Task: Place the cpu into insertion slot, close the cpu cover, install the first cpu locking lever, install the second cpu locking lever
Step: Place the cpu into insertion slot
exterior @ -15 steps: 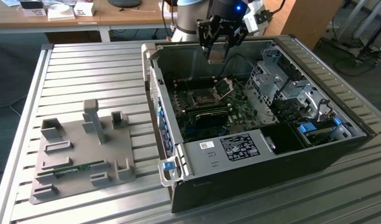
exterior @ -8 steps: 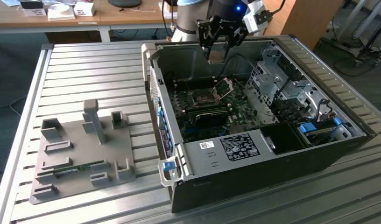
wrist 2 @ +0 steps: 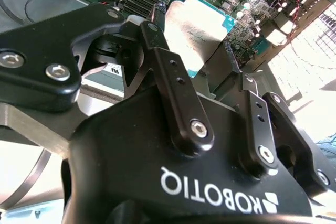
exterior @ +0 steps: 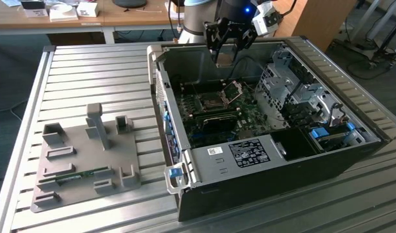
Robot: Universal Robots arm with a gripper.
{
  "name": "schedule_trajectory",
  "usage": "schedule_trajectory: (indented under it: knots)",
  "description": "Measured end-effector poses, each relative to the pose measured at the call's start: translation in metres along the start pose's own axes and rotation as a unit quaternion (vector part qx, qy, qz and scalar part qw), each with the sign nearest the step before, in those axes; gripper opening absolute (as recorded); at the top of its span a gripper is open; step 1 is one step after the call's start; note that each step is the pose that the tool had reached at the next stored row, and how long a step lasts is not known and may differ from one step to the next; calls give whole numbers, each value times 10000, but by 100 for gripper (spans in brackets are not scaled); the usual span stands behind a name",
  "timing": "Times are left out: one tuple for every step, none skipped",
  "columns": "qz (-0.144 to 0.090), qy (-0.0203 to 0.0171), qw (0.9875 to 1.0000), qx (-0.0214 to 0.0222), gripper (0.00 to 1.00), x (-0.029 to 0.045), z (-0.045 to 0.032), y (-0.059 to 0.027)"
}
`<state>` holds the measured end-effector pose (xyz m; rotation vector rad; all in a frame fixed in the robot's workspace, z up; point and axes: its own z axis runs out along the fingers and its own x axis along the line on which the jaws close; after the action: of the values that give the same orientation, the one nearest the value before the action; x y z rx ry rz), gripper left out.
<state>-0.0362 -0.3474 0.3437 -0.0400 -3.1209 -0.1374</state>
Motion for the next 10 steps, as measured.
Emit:
schedule_trajectory:
  knots:
    - [0, 0, 10000, 0, 54, 0, 3, 0]
    - [0, 0, 10000, 0, 54, 0, 3, 0]
    - [0, 0, 10000, 0, 54, 0, 3, 0]
    - [0, 0, 10000, -1, 54, 0, 4, 0]
    - [0, -1, 10000, -2, 54, 0, 8, 0]
    - [0, -1, 10000, -2, 54, 0, 12, -1]
    - [0, -1, 10000, -1, 54, 0, 15, -1]
    - [0, 0, 10000, 0, 54, 0, 16, -1]
    - [0, 0, 10000, 0, 54, 0, 16, -1]
    - [0, 0, 10000, 0, 54, 0, 16, -1]
